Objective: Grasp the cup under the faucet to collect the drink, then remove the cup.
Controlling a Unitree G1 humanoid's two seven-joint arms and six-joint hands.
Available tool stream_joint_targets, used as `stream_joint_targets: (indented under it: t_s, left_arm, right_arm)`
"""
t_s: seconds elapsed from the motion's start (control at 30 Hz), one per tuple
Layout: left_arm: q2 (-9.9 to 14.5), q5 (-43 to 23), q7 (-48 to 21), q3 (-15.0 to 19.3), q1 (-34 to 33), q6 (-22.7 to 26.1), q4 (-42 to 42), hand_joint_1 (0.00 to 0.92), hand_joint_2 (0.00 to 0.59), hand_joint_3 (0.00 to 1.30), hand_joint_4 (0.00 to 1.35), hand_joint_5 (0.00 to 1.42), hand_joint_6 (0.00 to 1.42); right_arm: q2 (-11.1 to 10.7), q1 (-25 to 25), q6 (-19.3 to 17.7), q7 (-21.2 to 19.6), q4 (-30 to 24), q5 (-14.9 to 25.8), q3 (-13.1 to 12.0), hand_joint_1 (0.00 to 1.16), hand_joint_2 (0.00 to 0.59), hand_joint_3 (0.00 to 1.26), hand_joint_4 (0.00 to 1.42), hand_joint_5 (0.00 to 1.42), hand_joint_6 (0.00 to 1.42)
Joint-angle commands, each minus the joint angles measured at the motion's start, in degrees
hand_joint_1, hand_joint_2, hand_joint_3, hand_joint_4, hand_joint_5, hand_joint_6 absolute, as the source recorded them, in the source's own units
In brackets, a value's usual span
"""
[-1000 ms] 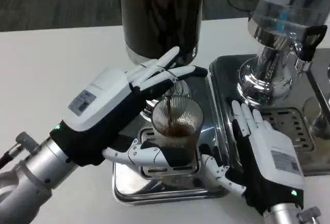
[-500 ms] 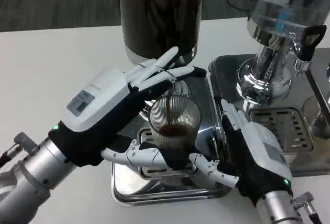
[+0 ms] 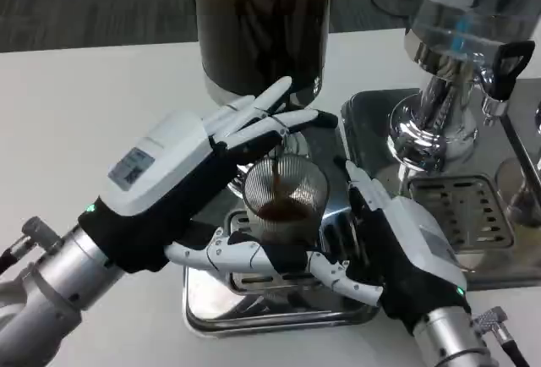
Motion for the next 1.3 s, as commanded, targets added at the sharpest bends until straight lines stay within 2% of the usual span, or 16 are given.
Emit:
stream_joint_targets:
  t_s: [0.03, 0.13, 0.27, 0.53, 0.73, 0.93, 1.1, 1.13, 1.3]
  left_arm:
    - [1.00, 1.04, -1.71, -1.35, 1.51, -0.55, 0.36, 0.000, 0.101, 0.21, 0.00, 0.19, 0.11]
    - [0.87, 1.21, -1.60, -1.42, 1.48, -0.55, 0.43, 0.000, 0.101, 0.21, 0.00, 0.19, 0.11]
    - [0.63, 1.83, -0.52, -0.66, 1.75, -0.20, 0.17, 0.000, 0.102, 0.21, 0.00, 0.18, 0.08]
    - [-0.51, 0.69, 5.03, 4.85, 4.09, 1.05, -0.04, 0.000, 0.104, 0.12, 0.00, 0.11, 0.00]
    - [-1.29, 0.61, 7.33, 8.68, 5.51, 1.89, -0.26, 0.000, 0.105, 0.09, 0.00, 0.09, 0.00]
    - [-1.46, -4.19, 7.28, 10.92, 7.99, -0.65, 1.75, 0.000, 0.101, 0.07, 0.00, 0.06, 0.00]
    - [-3.16, -6.86, 9.76, 14.39, 11.28, -3.94, 5.13, 0.000, 0.104, 0.01, 0.00, 0.02, 0.00]
    - [-3.61, -6.91, 10.53, 15.31, 12.25, -4.59, 6.35, 0.000, 0.104, 0.01, 0.00, 0.02, 0.00]
    - [-4.42, -3.36, 14.08, 18.10, 16.07, -5.20, 11.06, 0.000, 0.105, 0.00, 0.00, 0.00, 0.00]
  right_arm:
    - [0.06, -0.51, -1.83, 1.90, 0.17, 2.49, -0.28, 0.44, 0.236, 0.00, 0.00, 0.00, 0.11]
    - [0.83, -1.52, -1.70, 2.03, 1.39, 3.70, -0.54, 0.43, 0.233, 0.00, 0.00, 0.00, 0.11]
    - [0.56, -2.17, -2.22, 1.41, 1.95, 3.54, -0.48, 0.43, 0.230, 0.00, 0.00, 0.00, 0.11]
    - [0.73, -2.87, -3.55, 1.60, 3.39, 4.58, -0.52, 0.42, 0.228, 0.00, 0.00, 0.00, 0.11]
    - [0.85, -3.28, -4.00, 1.79, 4.29, 5.67, -0.90, 0.42, 0.228, 0.00, 0.00, 0.00, 0.12]
    - [0.73, -3.26, -4.50, 2.35, 4.62, 6.91, -1.20, 0.42, 0.230, 0.00, 0.00, 0.00, 0.12]
    - [1.42, -3.08, -4.50, 2.68, 4.83, 8.24, -1.38, 0.43, 0.233, 0.00, 0.00, 0.00, 0.12]
    - [1.98, -3.08, -4.91, 2.92, 5.50, 9.68, -1.80, 0.43, 0.233, 0.00, 0.00, 0.00, 0.12]
    - [2.38, -3.52, -5.68, 2.79, 6.20, 9.60, -1.24, 0.46, 0.226, 0.00, 0.00, 0.00, 0.12]
